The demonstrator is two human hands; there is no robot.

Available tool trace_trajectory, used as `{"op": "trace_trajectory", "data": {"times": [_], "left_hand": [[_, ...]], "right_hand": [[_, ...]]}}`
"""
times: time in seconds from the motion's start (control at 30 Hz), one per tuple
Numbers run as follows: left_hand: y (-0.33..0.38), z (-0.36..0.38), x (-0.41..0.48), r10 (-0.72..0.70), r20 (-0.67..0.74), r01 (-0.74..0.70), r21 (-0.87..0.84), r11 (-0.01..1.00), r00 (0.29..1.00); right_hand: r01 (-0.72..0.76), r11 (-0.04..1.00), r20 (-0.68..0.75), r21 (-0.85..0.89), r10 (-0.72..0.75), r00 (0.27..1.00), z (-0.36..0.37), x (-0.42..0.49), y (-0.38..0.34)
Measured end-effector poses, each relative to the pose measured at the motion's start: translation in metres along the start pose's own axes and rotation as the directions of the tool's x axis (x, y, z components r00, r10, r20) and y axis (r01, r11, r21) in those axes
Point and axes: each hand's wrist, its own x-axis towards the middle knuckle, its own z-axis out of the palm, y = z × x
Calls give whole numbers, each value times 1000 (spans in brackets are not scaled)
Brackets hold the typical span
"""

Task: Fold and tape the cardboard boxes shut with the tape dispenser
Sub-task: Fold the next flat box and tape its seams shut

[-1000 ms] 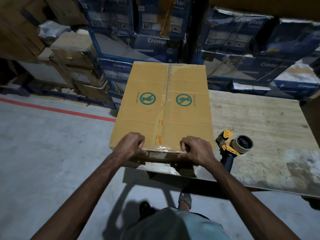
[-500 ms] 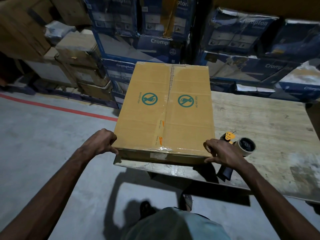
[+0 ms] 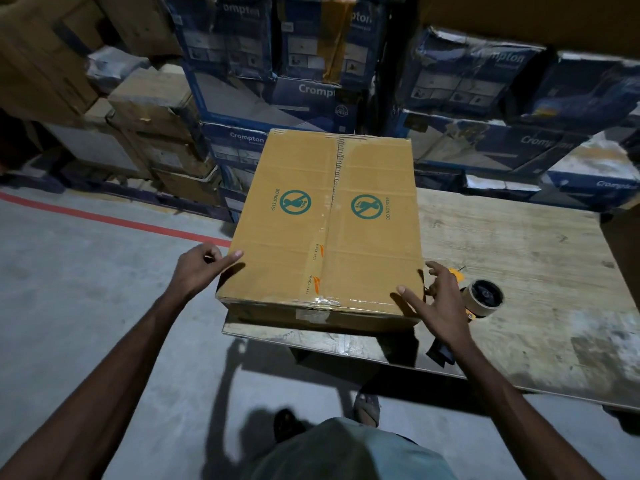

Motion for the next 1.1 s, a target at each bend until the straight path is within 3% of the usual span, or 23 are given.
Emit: {"op": "trace_trajectory", "data": {"times": [0.07, 0.17, 0.5, 0.8, 0.97, 1.1], "left_hand": [[6, 16, 5, -70, 57, 78, -155, 985, 996], [11, 39, 9, -123, 128, 152, -250, 956, 984], [7, 52, 3, -153, 43, 159, -240, 958, 987], [13, 52, -5, -177, 19, 177, -222, 959, 984], [10, 60, -17, -168, 26, 169, -212, 963, 986], [12, 67, -24, -146, -19, 140, -184, 973, 989]], "right_hand": [[-132, 988, 47, 85, 129, 991, 12, 4, -7], [-221, 972, 155, 84, 207, 966, 26, 12, -12], [-236, 940, 164, 248, 200, 966, 30, 7, -13], [-229, 948, 122, 220, 206, 971, 29, 1, -14], [-201, 959, 147, 199, 173, 974, 19, -14, 7], [-261, 943, 195, 207, 221, 956, 11, -12, 20]]}}
